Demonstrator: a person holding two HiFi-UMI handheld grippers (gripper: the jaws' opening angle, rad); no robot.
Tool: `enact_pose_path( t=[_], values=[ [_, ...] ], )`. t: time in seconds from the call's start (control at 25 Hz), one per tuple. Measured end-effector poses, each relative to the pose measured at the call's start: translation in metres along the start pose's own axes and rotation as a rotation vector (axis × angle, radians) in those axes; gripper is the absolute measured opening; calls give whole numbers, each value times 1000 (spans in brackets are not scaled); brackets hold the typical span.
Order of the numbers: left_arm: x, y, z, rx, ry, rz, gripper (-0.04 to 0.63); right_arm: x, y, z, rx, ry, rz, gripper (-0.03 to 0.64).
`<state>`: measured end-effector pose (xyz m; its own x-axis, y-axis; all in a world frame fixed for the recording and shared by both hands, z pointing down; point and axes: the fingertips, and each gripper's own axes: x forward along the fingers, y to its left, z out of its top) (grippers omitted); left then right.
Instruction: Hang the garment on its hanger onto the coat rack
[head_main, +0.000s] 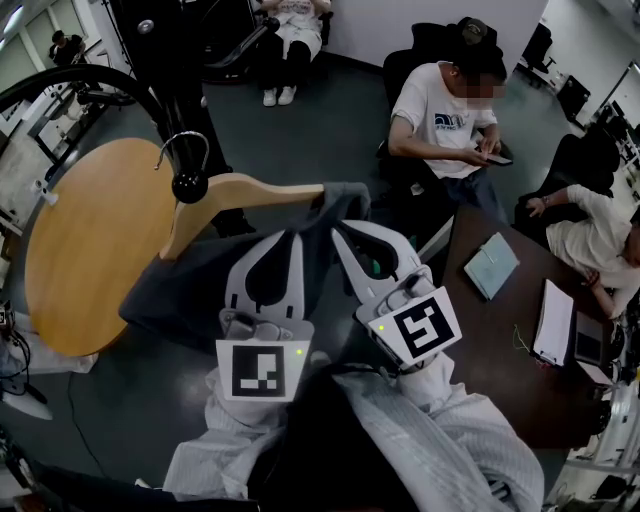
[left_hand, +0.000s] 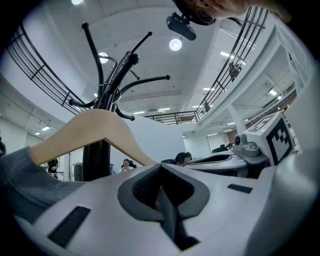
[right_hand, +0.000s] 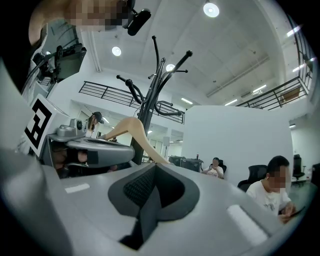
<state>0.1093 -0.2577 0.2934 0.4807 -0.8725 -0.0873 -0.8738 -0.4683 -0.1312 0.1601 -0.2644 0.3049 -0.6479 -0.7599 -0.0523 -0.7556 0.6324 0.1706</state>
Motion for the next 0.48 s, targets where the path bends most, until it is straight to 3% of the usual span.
enact_pose_path(
  t=[0.48],
  values=[
    [-6, 1, -1, -1, 11, 8, 5, -1, 5, 0, 2, 2, 7, 1]
  ],
)
